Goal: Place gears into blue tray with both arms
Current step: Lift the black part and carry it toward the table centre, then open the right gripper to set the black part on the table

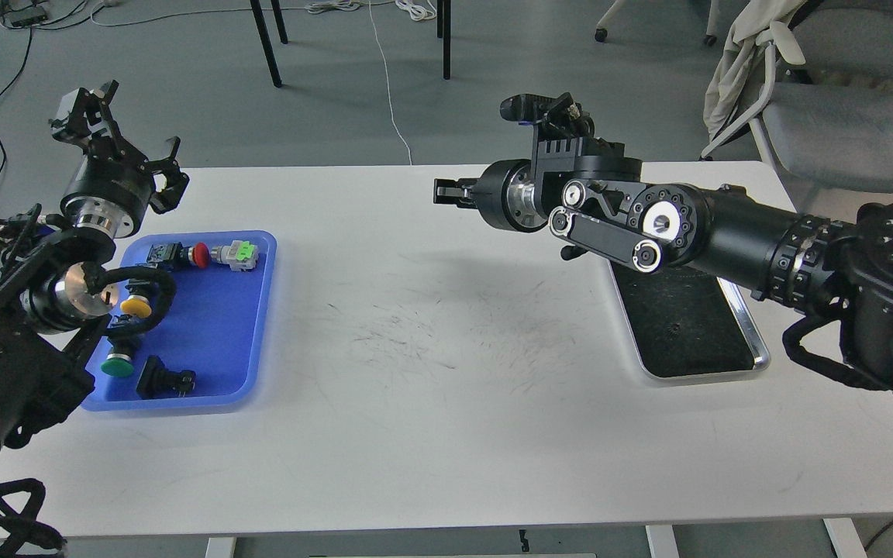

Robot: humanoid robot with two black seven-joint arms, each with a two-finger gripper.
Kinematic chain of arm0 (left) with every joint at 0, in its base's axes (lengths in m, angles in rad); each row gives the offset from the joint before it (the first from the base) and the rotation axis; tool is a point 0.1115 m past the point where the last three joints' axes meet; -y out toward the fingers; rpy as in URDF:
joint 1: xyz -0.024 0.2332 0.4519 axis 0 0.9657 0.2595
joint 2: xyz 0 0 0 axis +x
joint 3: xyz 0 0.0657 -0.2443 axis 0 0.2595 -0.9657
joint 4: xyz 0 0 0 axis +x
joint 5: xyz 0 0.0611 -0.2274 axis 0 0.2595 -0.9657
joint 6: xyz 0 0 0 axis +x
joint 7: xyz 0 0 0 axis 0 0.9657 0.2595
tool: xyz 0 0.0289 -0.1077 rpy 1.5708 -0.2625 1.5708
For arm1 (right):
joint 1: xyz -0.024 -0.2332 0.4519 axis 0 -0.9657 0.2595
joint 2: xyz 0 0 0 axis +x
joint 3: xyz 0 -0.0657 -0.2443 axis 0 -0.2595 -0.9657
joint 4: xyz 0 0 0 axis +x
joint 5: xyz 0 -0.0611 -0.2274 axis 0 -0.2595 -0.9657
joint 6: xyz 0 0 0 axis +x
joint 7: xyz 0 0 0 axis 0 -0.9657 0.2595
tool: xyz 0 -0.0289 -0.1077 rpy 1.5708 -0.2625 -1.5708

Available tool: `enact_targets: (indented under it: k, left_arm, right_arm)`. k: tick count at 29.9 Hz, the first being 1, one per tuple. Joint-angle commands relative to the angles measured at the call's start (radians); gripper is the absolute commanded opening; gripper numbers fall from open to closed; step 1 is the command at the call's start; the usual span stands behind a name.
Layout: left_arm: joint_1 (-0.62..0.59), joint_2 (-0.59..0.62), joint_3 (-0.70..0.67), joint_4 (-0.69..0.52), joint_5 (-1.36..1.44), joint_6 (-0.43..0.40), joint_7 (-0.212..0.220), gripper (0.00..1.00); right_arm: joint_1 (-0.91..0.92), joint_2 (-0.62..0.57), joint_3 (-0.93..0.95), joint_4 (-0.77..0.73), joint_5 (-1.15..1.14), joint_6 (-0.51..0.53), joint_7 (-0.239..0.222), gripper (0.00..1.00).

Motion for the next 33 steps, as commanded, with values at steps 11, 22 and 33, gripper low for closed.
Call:
enact_targets:
  k: [11, 22, 33]
  left_arm:
    - [0.002, -0.003, 0.000, -0.004, -0.003, -0.001, -0.002, 0.98]
    - [0.000, -0.003, -0.003, -0.011, -0.005, 0.000, -0.003, 0.98]
    - [0.000, -0.009, -0.002, -0.011, -0.005, 0.000, -0.003, 0.98]
  right_arm:
    - [-0.074, 0.002, 0.029, 0.167, 0.181, -0.055, 0.005, 0.09]
    - [-0.152, 0.002, -0.056, 0.241, 0.166, -0.053, 0.002, 0.10]
    - [-0.192, 0.002, -0.060, 0.224, 0.166, -0.065, 0.005, 0.24]
